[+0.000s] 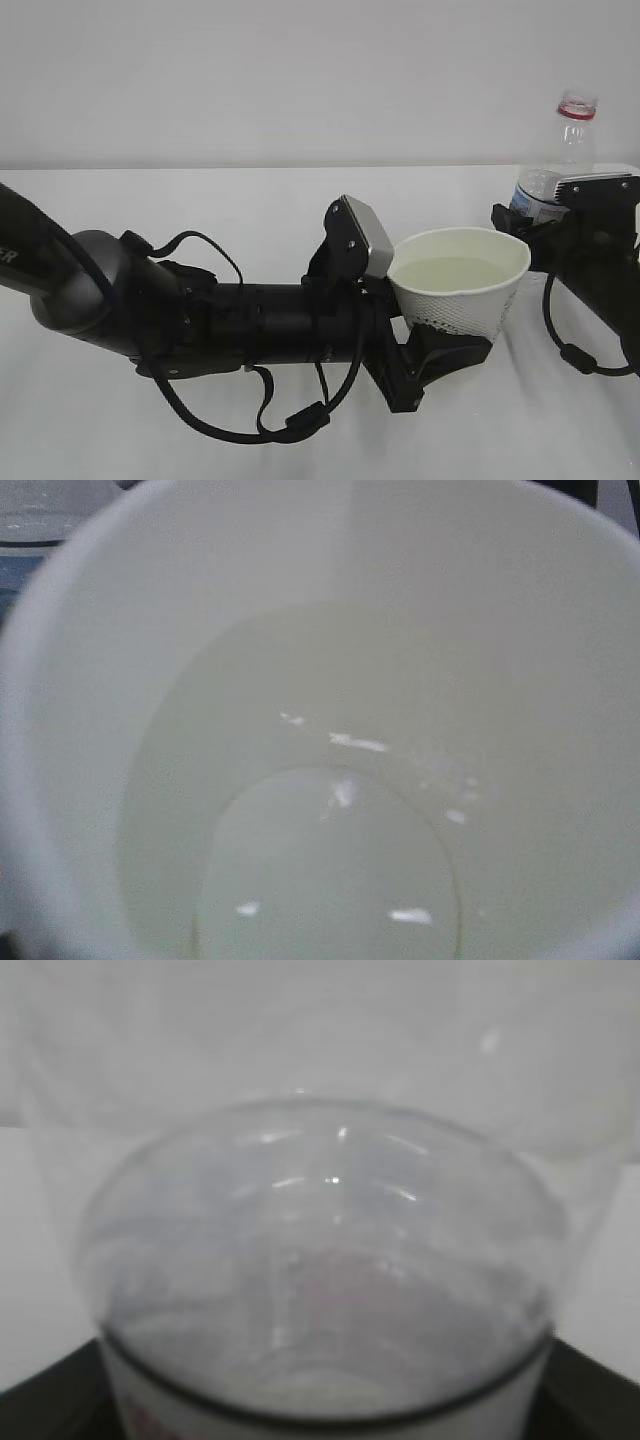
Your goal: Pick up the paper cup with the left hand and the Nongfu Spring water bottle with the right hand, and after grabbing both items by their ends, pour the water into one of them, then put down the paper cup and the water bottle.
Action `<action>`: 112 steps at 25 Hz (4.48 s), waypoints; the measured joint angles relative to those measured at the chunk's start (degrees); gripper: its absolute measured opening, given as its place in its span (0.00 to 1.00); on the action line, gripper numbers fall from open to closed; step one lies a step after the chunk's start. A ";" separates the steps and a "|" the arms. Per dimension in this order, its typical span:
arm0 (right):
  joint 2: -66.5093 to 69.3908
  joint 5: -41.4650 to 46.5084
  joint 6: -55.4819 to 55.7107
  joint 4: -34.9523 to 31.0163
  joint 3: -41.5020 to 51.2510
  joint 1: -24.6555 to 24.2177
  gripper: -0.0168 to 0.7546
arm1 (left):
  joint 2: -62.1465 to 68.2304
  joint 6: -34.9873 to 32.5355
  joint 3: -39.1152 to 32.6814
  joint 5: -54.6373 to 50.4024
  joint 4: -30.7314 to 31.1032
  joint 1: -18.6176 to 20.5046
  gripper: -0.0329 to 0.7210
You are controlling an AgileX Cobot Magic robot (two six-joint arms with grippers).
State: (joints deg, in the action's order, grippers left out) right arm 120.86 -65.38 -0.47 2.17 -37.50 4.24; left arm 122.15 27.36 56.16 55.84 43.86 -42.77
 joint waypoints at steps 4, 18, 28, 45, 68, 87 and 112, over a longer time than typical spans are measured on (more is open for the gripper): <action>0.00 0.00 0.00 -0.10 0.00 0.00 0.79 | 0.00 0.00 0.00 0.00 0.00 0.00 0.68; 0.00 -0.04 0.00 1.68 0.29 0.00 0.87 | 0.00 0.00 0.00 0.00 0.00 0.00 0.68; -5.87 -0.04 0.00 1.93 6.88 0.00 0.88 | 0.00 0.00 0.00 0.00 0.00 0.00 0.68; -19.62 -0.13 0.00 2.01 21.32 0.00 0.88 | 0.00 -0.27 0.00 0.00 -0.63 0.00 0.68; -28.20 -0.26 0.00 5.66 28.84 0.00 0.80 | 0.00 -5.04 0.00 -5.50 -7.25 3.65 0.68; -28.20 -0.26 0.00 7.14 28.84 0.00 0.79 | 0.00 -7.07 -7.16 2.64 -7.81 18.05 0.68; -28.20 -0.26 0.04 5.66 28.84 0.00 0.79 | 0.00 -12.90 -10.37 7.32 -15.23 28.40 0.66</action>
State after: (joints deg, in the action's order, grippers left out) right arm 92.66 -65.65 -0.42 7.83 -8.66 4.24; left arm 122.15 14.47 45.79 63.16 28.63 -14.37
